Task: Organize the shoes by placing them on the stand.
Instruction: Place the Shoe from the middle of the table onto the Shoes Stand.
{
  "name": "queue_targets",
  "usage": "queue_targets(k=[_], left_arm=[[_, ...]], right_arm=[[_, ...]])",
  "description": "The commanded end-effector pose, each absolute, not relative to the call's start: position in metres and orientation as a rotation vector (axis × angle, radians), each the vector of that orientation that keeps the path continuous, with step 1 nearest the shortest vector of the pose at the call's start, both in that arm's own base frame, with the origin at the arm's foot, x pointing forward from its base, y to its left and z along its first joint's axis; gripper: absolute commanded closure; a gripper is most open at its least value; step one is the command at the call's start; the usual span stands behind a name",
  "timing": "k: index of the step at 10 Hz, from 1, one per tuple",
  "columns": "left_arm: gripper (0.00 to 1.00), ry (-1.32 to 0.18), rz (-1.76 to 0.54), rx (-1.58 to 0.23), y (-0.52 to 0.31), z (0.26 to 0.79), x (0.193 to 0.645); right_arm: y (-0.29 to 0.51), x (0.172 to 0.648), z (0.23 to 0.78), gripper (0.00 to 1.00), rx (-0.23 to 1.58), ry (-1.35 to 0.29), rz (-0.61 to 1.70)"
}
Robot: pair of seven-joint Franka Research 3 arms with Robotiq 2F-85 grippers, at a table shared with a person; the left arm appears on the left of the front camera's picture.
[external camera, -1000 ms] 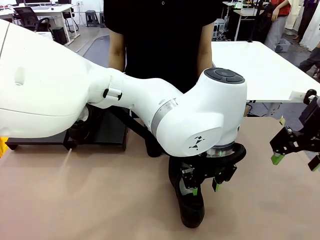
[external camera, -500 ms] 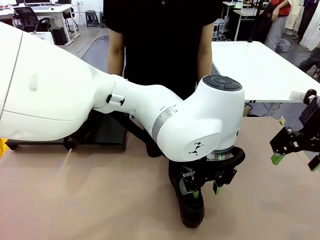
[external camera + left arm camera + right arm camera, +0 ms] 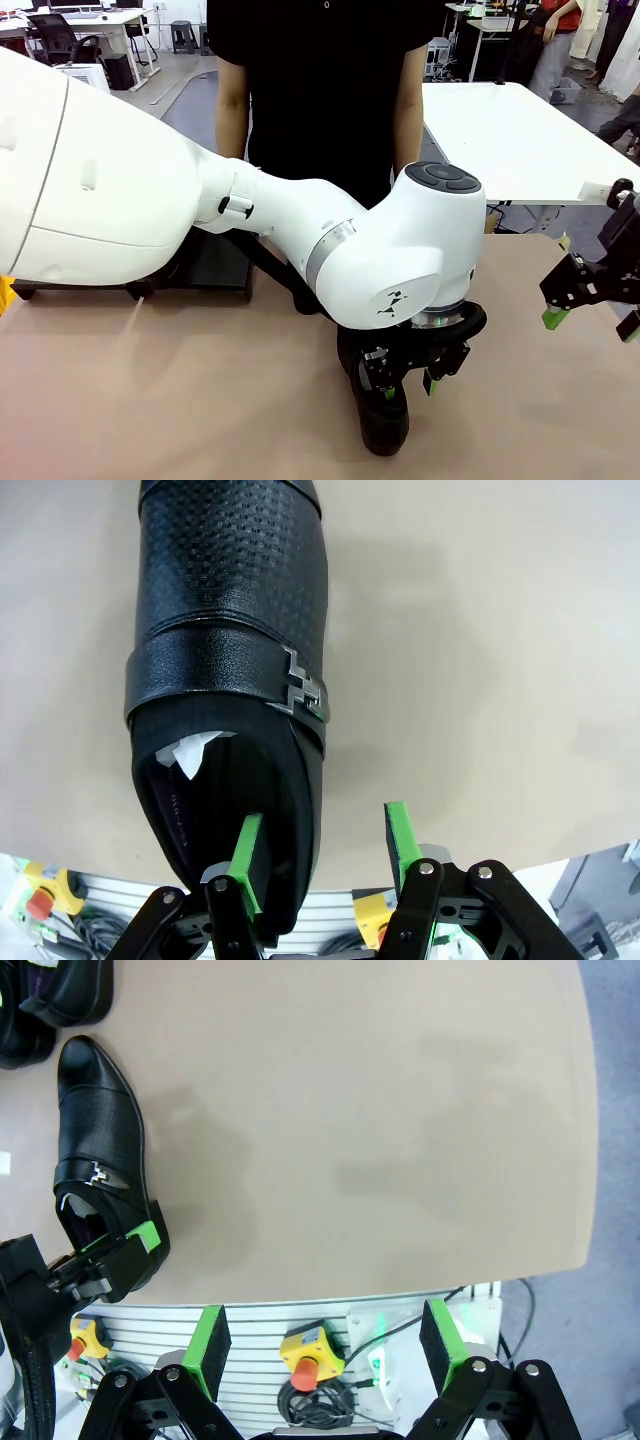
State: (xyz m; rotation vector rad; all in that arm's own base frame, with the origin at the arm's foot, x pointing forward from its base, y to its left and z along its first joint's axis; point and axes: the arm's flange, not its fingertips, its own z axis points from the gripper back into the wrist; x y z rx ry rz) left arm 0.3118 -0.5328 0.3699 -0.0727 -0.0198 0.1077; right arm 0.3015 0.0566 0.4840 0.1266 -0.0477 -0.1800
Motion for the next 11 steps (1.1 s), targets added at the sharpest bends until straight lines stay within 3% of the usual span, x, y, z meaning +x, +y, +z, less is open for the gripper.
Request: queue_targets(k=[1, 4, 5, 11], left_arm=[[0.42, -0.046, 0.103, -0.061, -0.533, 0.365, 0.315], [0.93, -0.046, 0.087, -0.049, -0.535, 0.359, 0.317], [1.00, -0.048, 0.081, -0.044, -0.536, 0.358, 0.318], [1.00, -0.020, 0.070, -0.019, -0.532, 0.354, 0.319]], right_arm=[[0.057, 0.301, 0.485, 0.00, 0.137, -0.047, -0.172], [0.057, 0.301, 0.485, 0.00, 0.137, -0.047, -0.172], [0.057, 0.301, 0.485, 0.00, 0.137, -0.047, -0.172], [0.057, 0.301, 0.485, 0.00, 0.137, -0.047, -0.172]])
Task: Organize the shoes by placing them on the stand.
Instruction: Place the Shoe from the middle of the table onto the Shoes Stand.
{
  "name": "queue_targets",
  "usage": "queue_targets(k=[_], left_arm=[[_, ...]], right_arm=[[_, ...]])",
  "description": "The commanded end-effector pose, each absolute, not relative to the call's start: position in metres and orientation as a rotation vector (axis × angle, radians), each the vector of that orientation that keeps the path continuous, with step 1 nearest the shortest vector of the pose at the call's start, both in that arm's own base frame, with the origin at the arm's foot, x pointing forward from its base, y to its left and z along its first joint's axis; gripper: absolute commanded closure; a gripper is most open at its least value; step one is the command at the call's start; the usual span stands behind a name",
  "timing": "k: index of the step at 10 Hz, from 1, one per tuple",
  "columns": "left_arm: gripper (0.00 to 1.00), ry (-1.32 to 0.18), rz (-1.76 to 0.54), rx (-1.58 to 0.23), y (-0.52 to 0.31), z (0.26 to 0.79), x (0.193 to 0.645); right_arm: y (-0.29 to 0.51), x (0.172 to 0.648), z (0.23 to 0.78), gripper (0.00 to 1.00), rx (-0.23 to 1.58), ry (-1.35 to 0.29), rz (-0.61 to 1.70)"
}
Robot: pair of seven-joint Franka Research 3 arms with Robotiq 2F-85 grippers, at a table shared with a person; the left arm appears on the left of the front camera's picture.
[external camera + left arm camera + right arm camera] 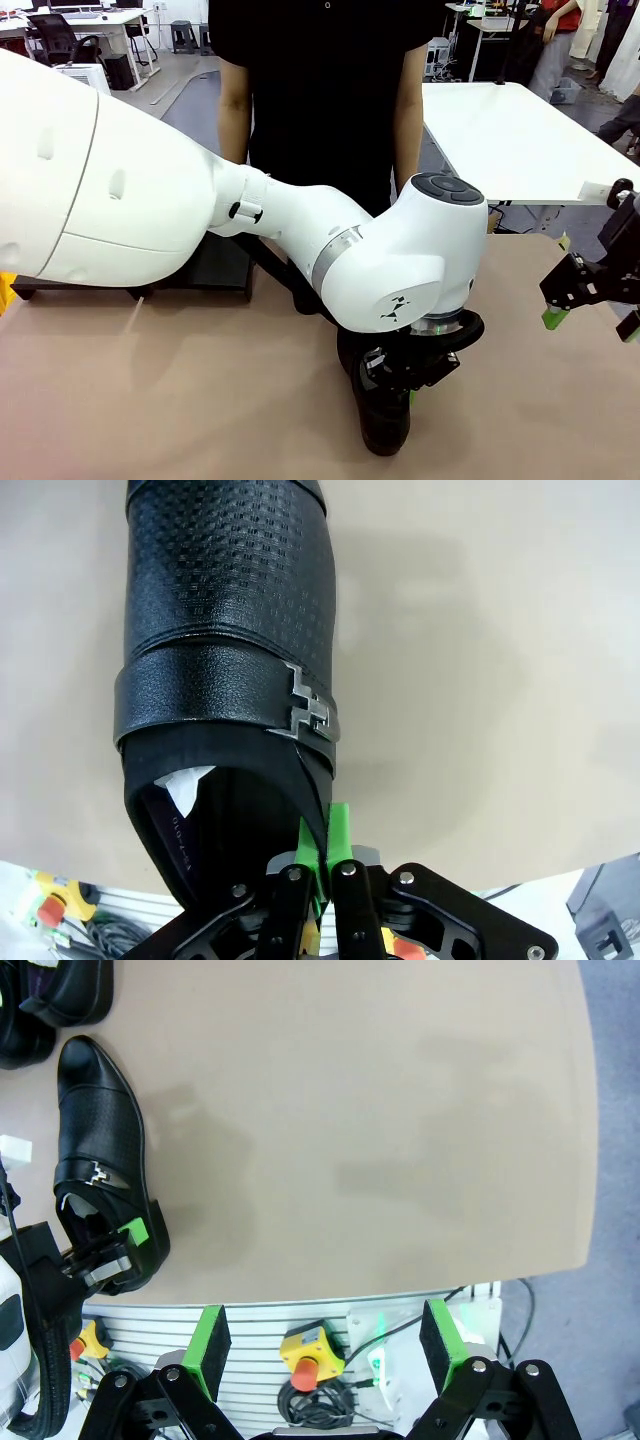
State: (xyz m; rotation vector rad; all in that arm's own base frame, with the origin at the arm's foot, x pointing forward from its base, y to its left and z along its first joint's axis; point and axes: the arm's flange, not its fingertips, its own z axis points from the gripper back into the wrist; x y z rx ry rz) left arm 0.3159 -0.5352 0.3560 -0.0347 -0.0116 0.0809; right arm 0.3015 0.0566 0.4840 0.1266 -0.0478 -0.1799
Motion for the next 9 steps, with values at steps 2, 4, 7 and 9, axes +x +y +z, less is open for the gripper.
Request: queue_targets(k=[2, 4, 7, 9], left_arm=[[1.00, -0.046, 0.058, -0.040, -0.521, 0.381, 0.305], [1.00, -0.100, 0.054, -0.043, -0.510, 0.413, 0.284], [1.00, -0.190, -0.124, 0.023, -0.472, 0.455, 0.260], [1.00, -0.278, -0.161, 0.092, -0.425, 0.469, 0.264]], right_arm=[[0.057, 0.301, 0.485, 0.00, 0.137, -0.047, -0.172], [0.057, 0.301, 0.485, 0.00, 0.137, -0.047, -0.172], [0.057, 0.301, 0.485, 0.00, 0.137, -0.047, -0.172], [0.057, 0.301, 0.485, 0.00, 0.137, -0.047, -0.172]])
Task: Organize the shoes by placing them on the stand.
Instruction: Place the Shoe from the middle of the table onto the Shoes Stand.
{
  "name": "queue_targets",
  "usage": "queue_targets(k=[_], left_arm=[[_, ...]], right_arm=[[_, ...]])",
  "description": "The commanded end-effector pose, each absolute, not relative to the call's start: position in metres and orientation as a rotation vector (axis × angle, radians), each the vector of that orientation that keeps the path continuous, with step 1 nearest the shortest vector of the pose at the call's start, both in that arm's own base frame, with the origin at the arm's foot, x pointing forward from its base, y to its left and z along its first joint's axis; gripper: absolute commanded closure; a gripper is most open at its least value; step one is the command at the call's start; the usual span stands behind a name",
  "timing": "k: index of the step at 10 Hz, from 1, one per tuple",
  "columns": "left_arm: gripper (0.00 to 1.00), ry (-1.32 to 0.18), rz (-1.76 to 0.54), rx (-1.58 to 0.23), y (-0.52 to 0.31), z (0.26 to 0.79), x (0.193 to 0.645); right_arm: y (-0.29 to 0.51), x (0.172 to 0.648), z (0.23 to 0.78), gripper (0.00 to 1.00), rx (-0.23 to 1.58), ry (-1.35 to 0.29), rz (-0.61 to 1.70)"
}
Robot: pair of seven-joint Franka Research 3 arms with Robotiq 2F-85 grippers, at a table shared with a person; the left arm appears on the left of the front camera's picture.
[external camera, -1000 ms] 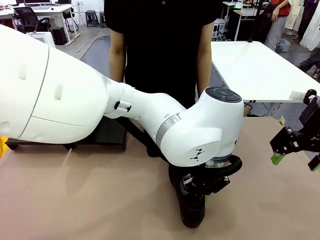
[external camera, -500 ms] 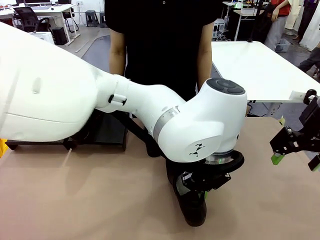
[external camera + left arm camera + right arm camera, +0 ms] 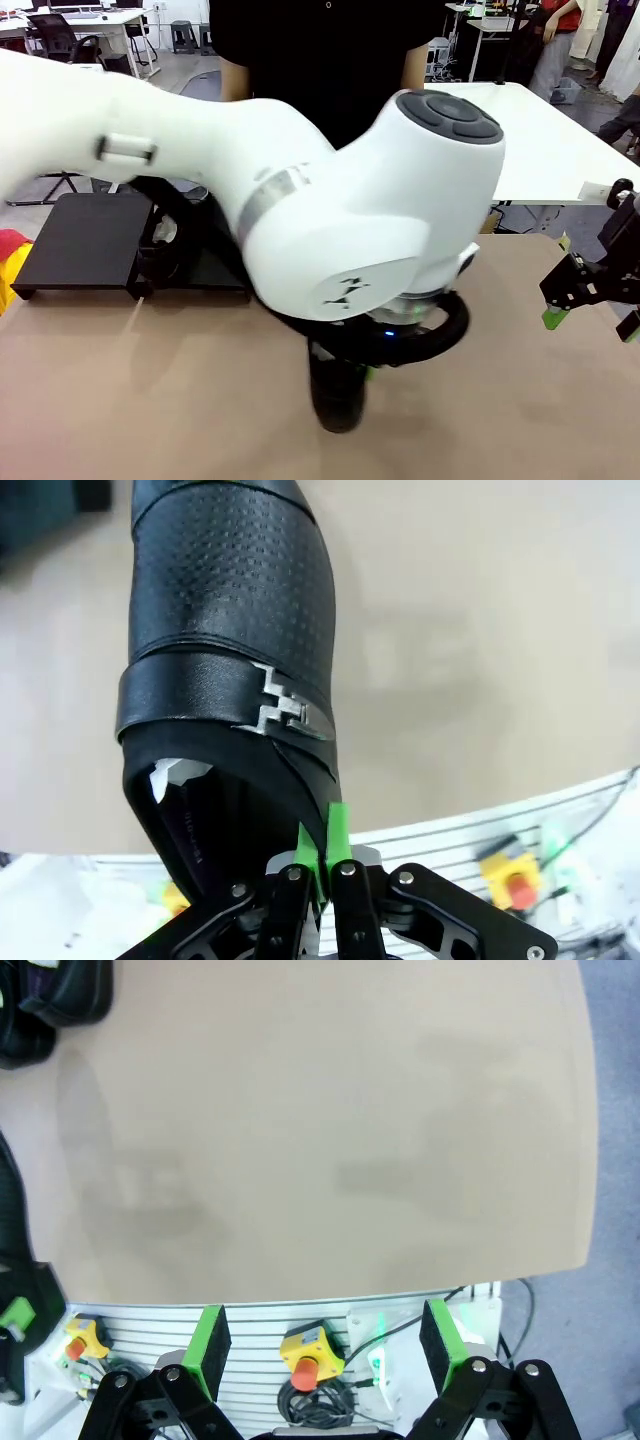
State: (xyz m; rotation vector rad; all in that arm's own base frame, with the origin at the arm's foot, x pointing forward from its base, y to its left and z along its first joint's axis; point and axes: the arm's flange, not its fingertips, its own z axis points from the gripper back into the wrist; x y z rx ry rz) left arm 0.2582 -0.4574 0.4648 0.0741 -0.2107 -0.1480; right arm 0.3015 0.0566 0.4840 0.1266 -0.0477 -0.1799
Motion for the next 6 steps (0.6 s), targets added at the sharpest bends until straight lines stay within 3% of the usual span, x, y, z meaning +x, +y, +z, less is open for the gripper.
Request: queue_targets(k=[1, 4, 5, 6], left_arm=[[1.00, -0.312, -0.155, 0.074, -0.408, 0.476, 0.265], [1.00, -0.423, -0.147, 0.186, -0.362, 0.497, 0.275], [1.00, -0.386, -0.149, 0.089, -0.364, 0.500, 0.277], [1.00, -0.361, -0.139, 0.170, -0.369, 0.492, 0.278]], right_arm=[[0.057, 0.301, 0.485, 0.00, 0.137, -0.047, -0.172], [0.057, 0.301, 0.485, 0.00, 0.137, -0.047, -0.172], [0.057, 0.301, 0.485, 0.00, 0.137, -0.047, -0.172], [0.057, 0.301, 0.485, 0.00, 0.137, -0.047, -0.172]])
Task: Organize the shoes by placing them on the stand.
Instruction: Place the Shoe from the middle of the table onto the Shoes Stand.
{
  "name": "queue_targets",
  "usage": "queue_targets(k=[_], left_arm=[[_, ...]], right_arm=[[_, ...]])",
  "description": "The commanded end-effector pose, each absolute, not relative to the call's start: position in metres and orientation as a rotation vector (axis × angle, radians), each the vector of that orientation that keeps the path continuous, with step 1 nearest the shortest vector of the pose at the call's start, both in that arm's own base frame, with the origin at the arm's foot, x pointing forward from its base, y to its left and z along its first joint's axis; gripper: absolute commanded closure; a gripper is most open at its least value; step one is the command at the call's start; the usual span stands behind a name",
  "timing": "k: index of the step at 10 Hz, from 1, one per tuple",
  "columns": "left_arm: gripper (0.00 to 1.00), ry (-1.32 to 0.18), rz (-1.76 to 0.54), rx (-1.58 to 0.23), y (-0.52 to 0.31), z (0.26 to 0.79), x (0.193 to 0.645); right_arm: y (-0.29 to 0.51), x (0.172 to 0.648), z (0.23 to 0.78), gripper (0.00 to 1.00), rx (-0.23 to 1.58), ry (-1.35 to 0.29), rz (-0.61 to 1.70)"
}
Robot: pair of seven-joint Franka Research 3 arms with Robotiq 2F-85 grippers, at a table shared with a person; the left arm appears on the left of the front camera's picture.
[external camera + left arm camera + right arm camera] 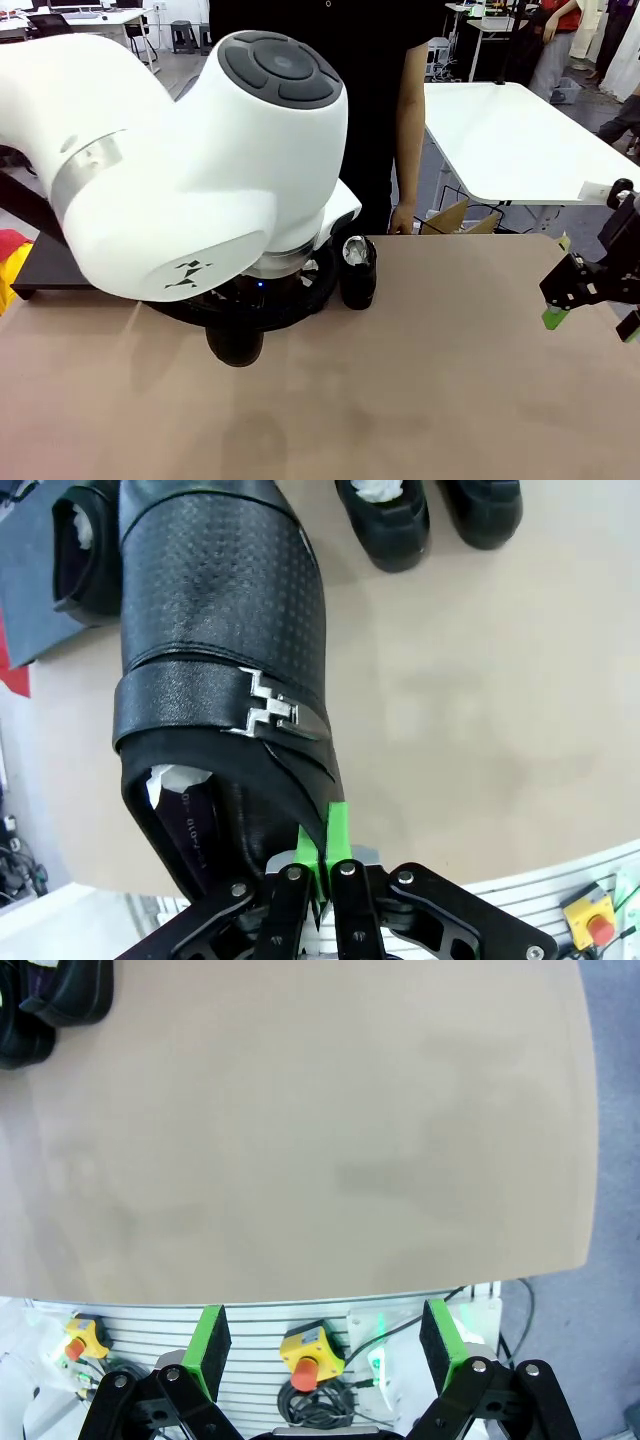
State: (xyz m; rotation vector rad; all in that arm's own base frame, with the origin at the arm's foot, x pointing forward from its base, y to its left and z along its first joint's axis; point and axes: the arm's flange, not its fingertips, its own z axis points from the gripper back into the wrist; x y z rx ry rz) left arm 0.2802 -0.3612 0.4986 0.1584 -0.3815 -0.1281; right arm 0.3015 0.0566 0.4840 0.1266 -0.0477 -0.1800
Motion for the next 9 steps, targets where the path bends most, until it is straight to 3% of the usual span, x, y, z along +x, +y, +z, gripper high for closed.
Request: queue_targets(k=[1, 3, 6, 9], left_arm=[[1.00, -0.361, -0.139, 0.170, -0.369, 0.492, 0.278], [1.00, -0.372, -0.133, 0.164, -0.365, 0.493, 0.279], [1.00, -0.558, 0.010, 0.316, -0.336, 0.502, 0.322], [1.00, -0.656, 0.003, 0.253, -0.326, 0.485, 0.381]], right_arm=[[0.057, 0.301, 0.485, 0.00, 0.137, -0.047, -0.172], [0.057, 0.301, 0.485, 0.00, 0.137, -0.047, -0.172], [0.057, 0.301, 0.485, 0.00, 0.137, -0.047, -0.172], [0.057, 0.301, 0.485, 0.00, 0.137, -0.047, -0.172]])
